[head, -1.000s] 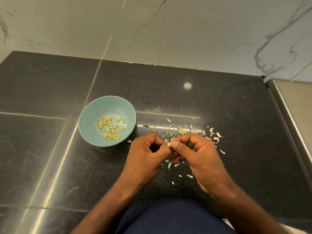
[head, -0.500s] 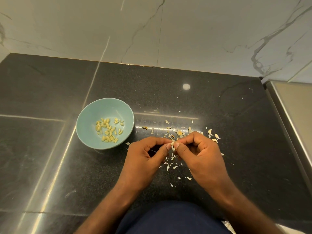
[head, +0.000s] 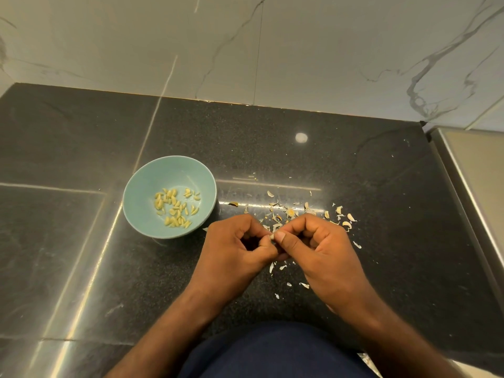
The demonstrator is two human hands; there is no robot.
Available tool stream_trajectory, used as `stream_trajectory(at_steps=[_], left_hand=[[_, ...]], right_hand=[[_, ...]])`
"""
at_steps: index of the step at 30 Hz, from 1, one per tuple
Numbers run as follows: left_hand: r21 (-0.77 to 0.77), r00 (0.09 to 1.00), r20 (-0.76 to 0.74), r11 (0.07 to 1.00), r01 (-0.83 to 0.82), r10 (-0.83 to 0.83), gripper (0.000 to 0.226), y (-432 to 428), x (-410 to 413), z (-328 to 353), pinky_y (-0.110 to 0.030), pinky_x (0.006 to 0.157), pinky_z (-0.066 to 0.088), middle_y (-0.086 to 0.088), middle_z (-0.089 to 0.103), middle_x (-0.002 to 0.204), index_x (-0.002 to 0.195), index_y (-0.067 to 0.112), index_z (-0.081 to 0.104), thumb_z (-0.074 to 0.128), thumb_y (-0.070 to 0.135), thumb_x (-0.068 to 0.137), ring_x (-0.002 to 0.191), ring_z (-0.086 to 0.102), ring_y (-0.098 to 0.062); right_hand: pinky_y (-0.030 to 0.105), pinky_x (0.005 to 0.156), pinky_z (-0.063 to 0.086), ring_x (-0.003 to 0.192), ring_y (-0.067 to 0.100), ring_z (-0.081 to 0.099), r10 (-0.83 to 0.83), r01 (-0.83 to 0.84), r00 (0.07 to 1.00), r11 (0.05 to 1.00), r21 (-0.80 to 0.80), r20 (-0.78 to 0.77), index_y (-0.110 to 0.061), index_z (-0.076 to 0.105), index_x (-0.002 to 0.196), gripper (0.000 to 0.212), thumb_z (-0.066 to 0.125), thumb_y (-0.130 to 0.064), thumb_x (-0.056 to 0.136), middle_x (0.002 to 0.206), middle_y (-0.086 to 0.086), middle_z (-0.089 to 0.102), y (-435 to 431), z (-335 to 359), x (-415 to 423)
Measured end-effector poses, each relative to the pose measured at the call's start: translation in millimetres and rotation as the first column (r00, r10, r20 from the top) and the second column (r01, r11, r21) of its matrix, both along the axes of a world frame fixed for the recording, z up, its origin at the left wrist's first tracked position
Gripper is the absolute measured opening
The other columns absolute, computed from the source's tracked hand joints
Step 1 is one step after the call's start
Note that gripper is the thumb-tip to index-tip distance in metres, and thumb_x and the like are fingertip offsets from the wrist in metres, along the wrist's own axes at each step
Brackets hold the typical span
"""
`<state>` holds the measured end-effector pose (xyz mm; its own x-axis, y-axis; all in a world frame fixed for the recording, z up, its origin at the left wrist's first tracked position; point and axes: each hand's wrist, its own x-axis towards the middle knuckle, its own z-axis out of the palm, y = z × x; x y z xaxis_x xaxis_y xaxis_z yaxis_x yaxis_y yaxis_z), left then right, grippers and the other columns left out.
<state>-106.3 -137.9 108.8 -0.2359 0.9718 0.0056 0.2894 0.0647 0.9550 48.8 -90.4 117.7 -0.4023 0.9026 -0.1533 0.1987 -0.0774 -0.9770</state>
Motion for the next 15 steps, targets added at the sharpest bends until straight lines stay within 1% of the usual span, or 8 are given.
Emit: stream_trajectory(at_steps=[1, 3, 7, 9, 11, 13, 15], left_hand=[[-0.011, 0.998, 0.070, 1.000, -0.009, 0.010, 0.013, -0.6, 0.9, 0.5, -0.014, 0.049, 0.042, -0.001, 0.066, 0.061, 0.072, 0.007, 0.068, 0.076, 0.002, 0.081, 0.050, 0.055, -0.002], [-0.020, 0.984, 0.172, 0.999, -0.034, 0.037, 0.012, -1.9, 4.5, 1.4, -0.016, 0.050, 0.045, -0.002, 0.067, 0.062, 0.074, 0.008, 0.068, 0.077, 0.008, 0.082, 0.052, 0.057, -0.004], [-0.064, 0.946, 0.303, 0.993, -0.102, 0.117, 0.015, -1.5, 8.5, -3.7, -0.019, 0.053, 0.047, 0.001, 0.065, 0.060, 0.075, 0.010, 0.067, 0.075, 0.020, 0.083, 0.055, 0.057, -0.006], [-0.082, 0.952, 0.275, 0.990, -0.118, 0.136, 0.011, 0.0, 6.4, -7.8, -0.023, 0.055, 0.048, -0.002, 0.065, 0.064, 0.076, 0.014, 0.068, 0.073, 0.019, 0.084, 0.059, 0.058, -0.013], [-0.090, 0.960, 0.229, 0.986, -0.140, 0.158, 0.011, 0.4, 2.7, -10.2, -0.026, 0.055, 0.050, -0.005, 0.069, 0.070, 0.080, 0.016, 0.070, 0.070, 0.010, 0.089, 0.063, 0.064, -0.018], [-0.079, 0.968, 0.209, 0.989, -0.121, 0.135, 0.010, 0.5, 0.4, -9.3, -0.024, 0.053, 0.053, -0.001, 0.072, 0.076, 0.088, 0.018, 0.073, 0.067, 0.013, 0.092, 0.067, 0.069, -0.016], [-0.064, 0.979, 0.185, 0.995, -0.079, 0.089, 0.012, 0.2, 1.1, -8.1, -0.023, 0.053, 0.054, 0.003, 0.074, 0.080, 0.094, 0.020, 0.075, 0.063, 0.019, 0.095, 0.069, 0.070, -0.014]], right_hand=[[0.032, 0.068, 0.059, 0.072, 0.020, 0.071, -0.001, -0.002, 0.999, 0.999, -0.044, -0.050, -0.006, 0.071, 0.088, 0.005, 0.068, -0.004, 0.091, 0.079, 0.008, 0.074, 0.4, -0.4, -0.5], [0.030, 0.068, 0.057, 0.073, 0.020, 0.070, -0.016, 0.000, 0.991, 0.992, -0.125, -0.131, -0.003, 0.071, 0.091, 0.004, 0.068, -0.003, 0.089, 0.080, 0.011, 0.073, 1.5, -0.6, -0.9], [0.028, 0.064, 0.056, 0.074, 0.022, 0.067, -0.046, -0.036, 0.959, 0.959, -0.281, -0.279, -0.002, 0.071, 0.091, 0.015, 0.069, -0.012, 0.080, 0.081, 0.013, 0.070, 2.8, 0.2, -1.5], [0.029, 0.062, 0.055, 0.074, 0.022, 0.066, -0.069, -0.048, 0.938, 0.945, -0.322, -0.340, -0.003, 0.071, 0.092, 0.012, 0.070, -0.010, 0.082, 0.083, 0.013, 0.069, 3.5, 0.7, -0.7], [0.029, 0.062, 0.055, 0.074, 0.023, 0.067, -0.070, -0.060, 0.927, 0.942, -0.329, -0.368, -0.003, 0.071, 0.092, 0.009, 0.072, -0.008, 0.084, 0.087, 0.015, 0.070, 5.2, 2.5, 0.4], [0.029, 0.062, 0.056, 0.076, 0.026, 0.069, -0.073, -0.055, 0.930, 0.941, -0.334, -0.360, 0.001, 0.068, 0.094, 0.015, 0.073, -0.008, 0.083, 0.093, 0.020, 0.073, 7.5, 4.4, 2.0], [0.030, 0.062, 0.057, 0.076, 0.027, 0.071, -0.103, -0.030, 0.933, 0.932, -0.361, -0.345, 0.003, 0.065, 0.095, 0.021, 0.071, -0.010, 0.079, 0.095, 0.024, 0.073, 8.8, 5.5, 2.8]])
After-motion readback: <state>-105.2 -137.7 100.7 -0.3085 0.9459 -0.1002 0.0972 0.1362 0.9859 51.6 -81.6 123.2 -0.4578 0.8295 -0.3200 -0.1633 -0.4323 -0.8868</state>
